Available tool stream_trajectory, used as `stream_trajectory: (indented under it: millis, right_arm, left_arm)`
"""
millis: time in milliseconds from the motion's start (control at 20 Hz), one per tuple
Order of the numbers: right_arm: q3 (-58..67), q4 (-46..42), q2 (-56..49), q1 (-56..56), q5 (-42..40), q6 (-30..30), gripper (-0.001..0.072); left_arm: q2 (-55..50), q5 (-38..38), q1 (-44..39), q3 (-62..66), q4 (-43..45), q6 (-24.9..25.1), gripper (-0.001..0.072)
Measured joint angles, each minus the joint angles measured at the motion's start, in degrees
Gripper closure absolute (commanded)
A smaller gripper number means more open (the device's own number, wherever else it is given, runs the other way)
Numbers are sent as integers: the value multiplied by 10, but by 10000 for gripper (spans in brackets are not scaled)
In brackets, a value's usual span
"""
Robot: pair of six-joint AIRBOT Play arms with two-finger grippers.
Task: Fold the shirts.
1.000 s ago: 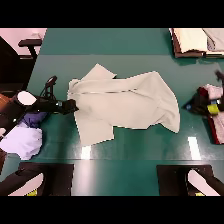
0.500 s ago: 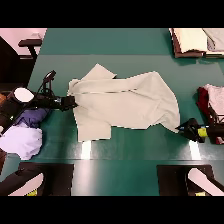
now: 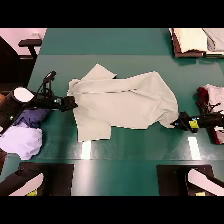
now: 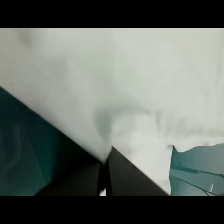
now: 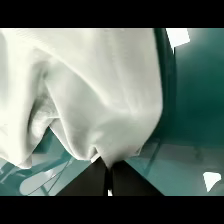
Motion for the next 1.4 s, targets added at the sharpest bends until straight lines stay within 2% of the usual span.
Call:
stream_trajectory:
  millis: [150,300,650,850,1000,1200,1400]
  right_arm:
    - [35,1,38,15,5,-1,695]
    - [118,2,101,16,20,-1,695]
    - [452,2,218,-21,24,-1,695]
    - [631,1,233,-74,41,-1,696]
    - [742,4,214,-113,82,8,696]
    - [814,2,176,-134,133,35,697]
    - [770,-3,130,-105,166,55,697]
  left_arm:
    - [42,-7,0,20,7,-2,685]
    - [100,-27,0,93,34,-13,685]
    - [173,-71,0,452,96,-22,685]
    - [180,-71,0,645,128,-49,686]
    - [183,-70,0,736,168,-76,686]
    - [174,-111,0,732,209,-103,685]
    - [133,-158,-1,612,224,-115,684]
